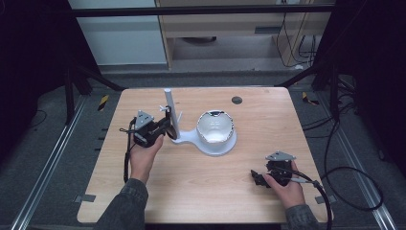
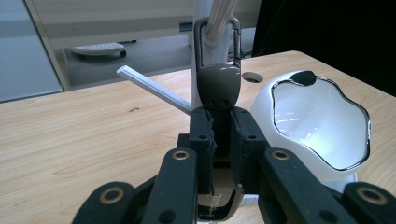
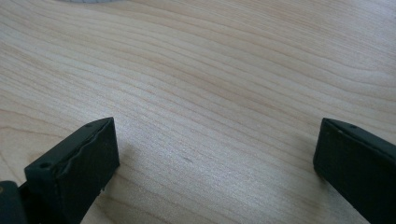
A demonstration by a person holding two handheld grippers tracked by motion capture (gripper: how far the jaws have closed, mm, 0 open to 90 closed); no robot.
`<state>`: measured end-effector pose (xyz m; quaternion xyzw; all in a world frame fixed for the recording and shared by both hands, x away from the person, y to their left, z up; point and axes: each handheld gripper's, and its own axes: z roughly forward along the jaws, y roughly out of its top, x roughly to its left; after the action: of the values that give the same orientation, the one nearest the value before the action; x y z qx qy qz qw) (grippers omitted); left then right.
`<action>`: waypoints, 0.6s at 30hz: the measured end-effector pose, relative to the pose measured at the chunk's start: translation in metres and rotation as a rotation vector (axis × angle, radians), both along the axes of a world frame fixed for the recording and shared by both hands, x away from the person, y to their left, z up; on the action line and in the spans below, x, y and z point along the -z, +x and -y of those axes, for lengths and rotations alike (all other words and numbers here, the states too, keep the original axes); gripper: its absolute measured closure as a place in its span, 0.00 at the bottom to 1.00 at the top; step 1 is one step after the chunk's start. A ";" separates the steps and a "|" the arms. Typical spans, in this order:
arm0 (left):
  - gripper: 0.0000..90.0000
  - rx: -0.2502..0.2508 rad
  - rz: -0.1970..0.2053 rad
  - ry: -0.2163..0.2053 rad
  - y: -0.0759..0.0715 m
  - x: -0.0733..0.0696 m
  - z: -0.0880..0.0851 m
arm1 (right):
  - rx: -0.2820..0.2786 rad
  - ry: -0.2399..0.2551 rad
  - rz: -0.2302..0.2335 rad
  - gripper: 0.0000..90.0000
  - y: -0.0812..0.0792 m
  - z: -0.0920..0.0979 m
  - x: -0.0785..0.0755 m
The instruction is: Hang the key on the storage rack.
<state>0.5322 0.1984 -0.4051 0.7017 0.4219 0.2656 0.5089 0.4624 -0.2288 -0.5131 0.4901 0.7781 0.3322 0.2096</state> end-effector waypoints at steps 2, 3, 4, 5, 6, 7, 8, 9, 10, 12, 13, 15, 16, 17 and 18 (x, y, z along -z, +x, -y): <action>0.89 -0.002 0.002 -0.005 0.000 0.001 0.001 | 0.000 0.000 0.000 0.01 0.000 0.000 0.000; 0.89 -0.003 0.002 -0.008 0.001 0.001 0.001 | -0.001 -0.001 0.000 0.01 0.000 0.000 0.000; 0.89 -0.002 0.003 -0.011 0.001 0.002 0.001 | 0.000 0.000 0.000 0.01 0.000 0.000 0.000; 0.89 -0.002 0.004 -0.012 0.002 0.002 0.001 | 0.000 0.000 0.000 0.01 0.000 0.000 0.000; 0.89 -0.002 0.004 -0.014 0.002 0.002 0.001 | 0.000 0.000 0.000 0.01 0.000 0.000 0.000; 0.89 -0.001 0.004 -0.015 0.003 0.003 0.001 | 0.000 0.000 0.000 0.01 0.000 0.000 0.000; 0.89 -0.002 0.005 -0.019 0.003 0.003 0.002 | 0.000 0.000 0.000 0.01 0.000 0.000 0.000; 0.89 -0.002 0.004 -0.021 0.003 0.003 0.002 | 0.000 0.000 0.000 0.01 0.000 0.000 0.000; 0.89 0.002 0.005 -0.024 0.003 0.003 0.003 | -0.001 0.000 0.000 0.01 0.000 0.000 0.000; 0.87 0.005 0.007 -0.024 0.004 0.004 0.003 | -0.001 0.000 0.001 0.01 0.000 0.000 0.000; 0.85 0.007 0.009 -0.030 0.004 0.004 0.003 | 0.000 0.000 0.000 0.01 0.000 0.000 0.000; 0.81 0.005 0.015 -0.031 0.002 0.003 0.003 | -0.001 0.000 0.001 0.01 0.000 0.000 0.000; 0.80 0.007 0.016 -0.033 0.002 0.003 0.002 | -0.002 0.000 0.001 0.01 0.000 0.000 0.000; 0.78 0.006 0.016 -0.036 0.001 0.003 0.002 | -0.002 -0.001 0.001 0.01 0.000 0.000 0.000; 0.76 0.008 0.013 -0.030 0.000 0.002 0.002 | 0.000 0.000 0.000 0.01 0.000 0.000 0.000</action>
<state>0.5321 0.1963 -0.4075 0.6941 0.4196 0.2617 0.5233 0.4624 -0.2288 -0.5131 0.4903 0.7781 0.3322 0.2095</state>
